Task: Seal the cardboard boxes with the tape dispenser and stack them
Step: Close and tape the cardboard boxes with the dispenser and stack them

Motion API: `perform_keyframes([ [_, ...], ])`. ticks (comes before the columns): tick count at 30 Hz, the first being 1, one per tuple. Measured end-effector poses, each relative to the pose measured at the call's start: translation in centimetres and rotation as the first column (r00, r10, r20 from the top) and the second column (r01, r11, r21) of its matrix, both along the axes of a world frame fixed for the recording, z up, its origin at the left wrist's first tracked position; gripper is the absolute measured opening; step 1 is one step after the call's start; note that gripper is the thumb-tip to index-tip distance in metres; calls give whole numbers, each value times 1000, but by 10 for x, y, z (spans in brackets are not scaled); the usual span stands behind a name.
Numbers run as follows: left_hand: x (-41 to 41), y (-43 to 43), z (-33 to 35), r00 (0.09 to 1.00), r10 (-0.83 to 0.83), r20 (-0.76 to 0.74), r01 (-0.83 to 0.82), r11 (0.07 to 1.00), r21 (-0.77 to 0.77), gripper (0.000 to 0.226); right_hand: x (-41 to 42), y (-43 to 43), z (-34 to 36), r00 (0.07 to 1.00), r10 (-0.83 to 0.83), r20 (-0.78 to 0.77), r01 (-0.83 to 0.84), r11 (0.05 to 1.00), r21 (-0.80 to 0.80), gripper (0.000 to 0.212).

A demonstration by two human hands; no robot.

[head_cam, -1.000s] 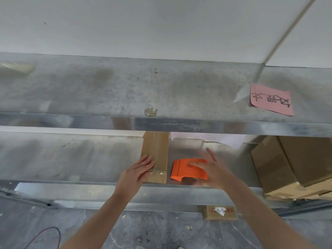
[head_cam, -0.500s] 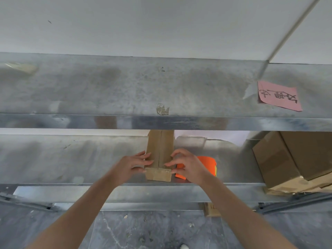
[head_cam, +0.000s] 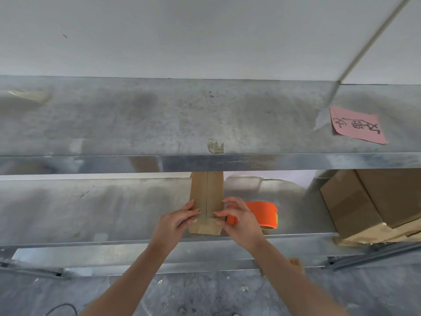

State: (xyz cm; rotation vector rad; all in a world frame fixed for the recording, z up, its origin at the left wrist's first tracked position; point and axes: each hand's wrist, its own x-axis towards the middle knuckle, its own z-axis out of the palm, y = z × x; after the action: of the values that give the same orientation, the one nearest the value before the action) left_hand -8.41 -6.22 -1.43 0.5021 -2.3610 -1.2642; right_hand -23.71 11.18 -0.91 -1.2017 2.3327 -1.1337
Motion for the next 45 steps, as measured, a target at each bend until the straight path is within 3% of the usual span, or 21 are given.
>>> perform_keyframes([
  [5, 8, 10, 1, 999, 35, 2, -35, 996, 83, 29, 6, 9, -2, 1000, -8, -15, 8, 1000, 22, 28],
  [9, 9, 5, -7, 997, -1, 72, 14, 983, -185, 53, 13, 6, 3, 999, -36, 15, 36, 999, 33, 31],
  [13, 3, -1, -12, 981, -128, 147, 174, 914, -365, 60, 18, -1, 1, 997, -81, -19, 82, 996, 39, 24],
  [16, 1, -2, -9, 971, -154, 181, 202, 936, -288, 70, 25, 1, 2, 995, -100, -13, 100, 995, 12, 26],
  [18, 1, -3, -2, 968, -166, 187, 189, 976, -110, 69, 28, 1, 6, 996, -83, -9, 84, 996, 21, 34],
  [23, -5, -3, 4, 959, -183, 217, 119, 953, 278, 113, 32, 1, 16, 972, -135, 191, 126, 990, 58, 78],
  [27, -22, -9, -8, 951, -220, 219, 185, 968, 171, 111, 30, -4, 15, 976, -140, 169, 115, 982, 150, 92],
  [31, -26, -9, -17, 971, -165, 172, 147, 983, 114, 100, 33, 7, 15, 978, -182, 97, 159, 965, 208, 96],
  [34, -17, -10, -20, 979, -155, 129, 139, 982, 126, 99, 38, 27, 15, 985, -171, -18, 168, 937, 307, 98],
  [41, 20, -4, 16, 973, -198, 118, 178, 971, 161, 94, 42, 73, 39, 968, -135, -210, 193, 939, 285, 93],
  [45, 14, 14, 58, 964, -248, 95, 232, 961, 153, 91, 29, 100, 57, 926, -140, -350, 235, 940, 246, 105],
])
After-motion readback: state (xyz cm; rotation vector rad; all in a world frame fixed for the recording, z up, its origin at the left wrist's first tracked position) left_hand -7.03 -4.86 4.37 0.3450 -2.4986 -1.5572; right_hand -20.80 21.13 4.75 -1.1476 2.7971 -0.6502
